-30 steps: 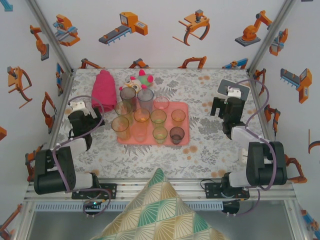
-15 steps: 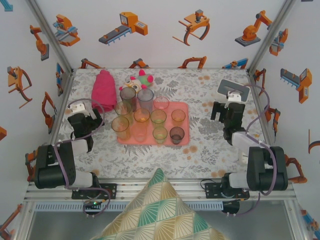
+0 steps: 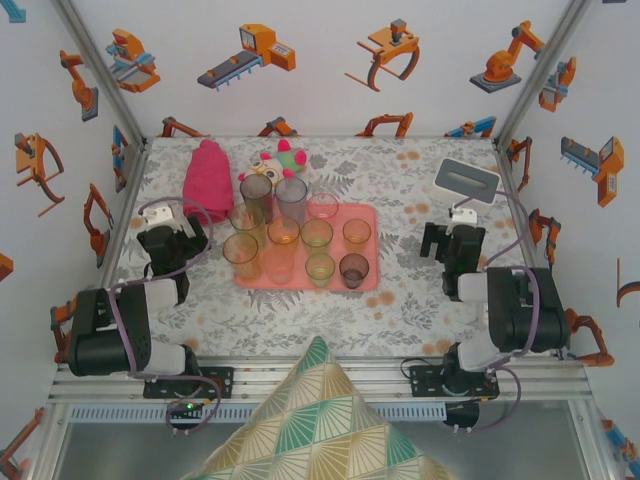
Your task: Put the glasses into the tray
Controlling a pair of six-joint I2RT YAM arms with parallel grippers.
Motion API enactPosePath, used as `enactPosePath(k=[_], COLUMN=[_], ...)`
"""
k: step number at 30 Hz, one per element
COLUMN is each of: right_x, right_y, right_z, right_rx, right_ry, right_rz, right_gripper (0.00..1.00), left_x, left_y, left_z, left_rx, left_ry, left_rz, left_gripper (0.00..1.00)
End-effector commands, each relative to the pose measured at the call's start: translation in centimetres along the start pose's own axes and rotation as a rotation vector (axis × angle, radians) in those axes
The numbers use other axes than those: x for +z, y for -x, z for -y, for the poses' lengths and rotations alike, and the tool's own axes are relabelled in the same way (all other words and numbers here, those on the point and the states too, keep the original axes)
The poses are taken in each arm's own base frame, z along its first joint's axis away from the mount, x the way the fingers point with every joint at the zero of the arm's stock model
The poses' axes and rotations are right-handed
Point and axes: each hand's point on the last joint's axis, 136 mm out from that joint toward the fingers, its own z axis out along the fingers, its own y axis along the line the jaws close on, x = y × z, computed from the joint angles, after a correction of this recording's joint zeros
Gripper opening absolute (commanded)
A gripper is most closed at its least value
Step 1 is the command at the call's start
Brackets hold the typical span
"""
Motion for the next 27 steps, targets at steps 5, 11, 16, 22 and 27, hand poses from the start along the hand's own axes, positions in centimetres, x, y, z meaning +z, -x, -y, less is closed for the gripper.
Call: enactPosePath(k=[5, 11, 16, 22, 27], right_x=[0.2, 0.3, 0.3, 0.2, 0.2], right_y=[2.7, 2.7, 2.7, 2.7, 2.7], right_z=[0.6, 0.6, 0.6, 0.6, 0.6], right_rx=[0.04, 0.04, 0.039, 0.036, 0.037], right_ry=[-0.007, -0.005, -0.008, -0.009, -0.008], right_rz=[0.098, 0.097, 0.096, 0.096, 0.098], right_gripper=[0.99, 0.99, 0.99, 0.99, 0.99], left_x=[0.4, 0.0, -0.2, 0.9, 1.5], left_y=[0.0, -0.1, -0.6, -0.7, -0.8], left_z=[0.7, 0.2, 0.0, 0.5, 1.0], left_rx=[0.065, 0.039, 0.035, 0.058, 0.085], left_ry=[0.039, 0.038, 0.049, 0.048, 0.039], left_rz=[0.048, 0.07, 0.101, 0.035, 0.01], left_gripper=[0.97, 0.97, 0.97, 0.97, 0.97])
